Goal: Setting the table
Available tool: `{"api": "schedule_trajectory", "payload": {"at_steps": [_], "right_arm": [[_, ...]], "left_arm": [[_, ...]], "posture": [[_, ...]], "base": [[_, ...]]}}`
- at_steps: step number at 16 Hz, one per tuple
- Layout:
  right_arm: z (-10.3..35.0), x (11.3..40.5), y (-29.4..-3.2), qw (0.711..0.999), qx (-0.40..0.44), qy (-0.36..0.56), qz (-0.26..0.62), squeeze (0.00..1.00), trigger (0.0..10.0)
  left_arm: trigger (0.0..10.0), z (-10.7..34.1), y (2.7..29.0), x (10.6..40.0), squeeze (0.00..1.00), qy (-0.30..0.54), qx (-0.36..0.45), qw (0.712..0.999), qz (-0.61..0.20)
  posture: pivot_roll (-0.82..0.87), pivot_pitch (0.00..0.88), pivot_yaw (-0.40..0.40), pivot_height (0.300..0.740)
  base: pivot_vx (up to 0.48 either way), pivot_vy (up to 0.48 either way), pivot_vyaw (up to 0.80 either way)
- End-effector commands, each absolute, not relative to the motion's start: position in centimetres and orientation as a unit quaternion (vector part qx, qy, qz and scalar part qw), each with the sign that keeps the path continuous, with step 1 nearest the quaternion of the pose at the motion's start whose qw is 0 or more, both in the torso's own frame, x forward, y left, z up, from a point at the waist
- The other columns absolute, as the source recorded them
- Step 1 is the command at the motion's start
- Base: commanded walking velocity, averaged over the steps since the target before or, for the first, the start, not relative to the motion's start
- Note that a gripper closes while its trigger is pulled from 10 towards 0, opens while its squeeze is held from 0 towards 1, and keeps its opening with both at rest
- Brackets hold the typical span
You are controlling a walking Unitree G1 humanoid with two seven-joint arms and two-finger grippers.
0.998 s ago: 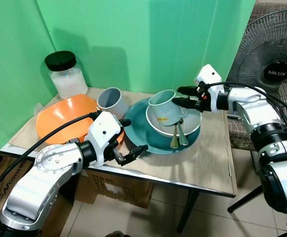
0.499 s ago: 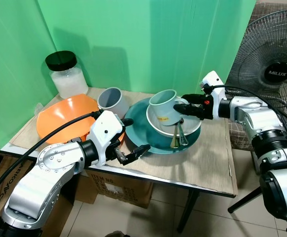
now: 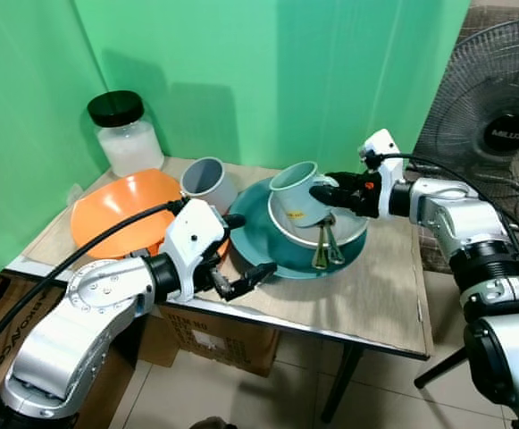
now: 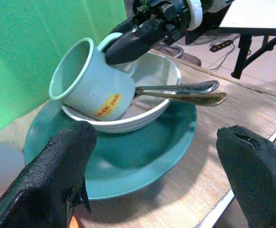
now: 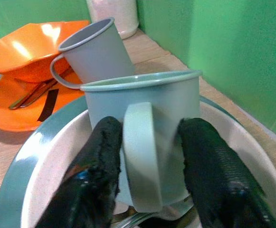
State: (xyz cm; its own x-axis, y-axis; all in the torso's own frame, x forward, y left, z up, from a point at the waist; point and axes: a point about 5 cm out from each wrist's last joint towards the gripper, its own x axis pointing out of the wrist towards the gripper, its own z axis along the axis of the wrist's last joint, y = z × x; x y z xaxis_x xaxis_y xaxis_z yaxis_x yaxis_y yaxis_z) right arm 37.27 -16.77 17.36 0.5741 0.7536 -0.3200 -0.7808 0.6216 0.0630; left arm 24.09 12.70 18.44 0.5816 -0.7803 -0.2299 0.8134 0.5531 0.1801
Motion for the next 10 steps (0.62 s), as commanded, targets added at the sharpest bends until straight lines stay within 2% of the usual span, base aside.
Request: {"api": "schedule_trajectory", "payload": {"at_steps": [1,10], "right_arm": [[17.4,37.2,-16.6,0.886,-0.033,0.156,0.435,0.00,0.0],[17.1,36.7,-16.6,0.884,-0.028,0.156,0.439,0.00,0.0]], "left_arm": [[10.0,18.8,12.5,24.2,0.00,0.058,0.139,0.878,-0.454],[10.0,17.6,13.0,24.3,0.00,0.072,0.139,0.880,-0.448]], "posture": [[-0.06,0.000,0.065,0.740],[-0.05,0.000,0.064,0.740]], "base": [[0.000,0.000,0.00],[0.000,0.000,0.00]]}}
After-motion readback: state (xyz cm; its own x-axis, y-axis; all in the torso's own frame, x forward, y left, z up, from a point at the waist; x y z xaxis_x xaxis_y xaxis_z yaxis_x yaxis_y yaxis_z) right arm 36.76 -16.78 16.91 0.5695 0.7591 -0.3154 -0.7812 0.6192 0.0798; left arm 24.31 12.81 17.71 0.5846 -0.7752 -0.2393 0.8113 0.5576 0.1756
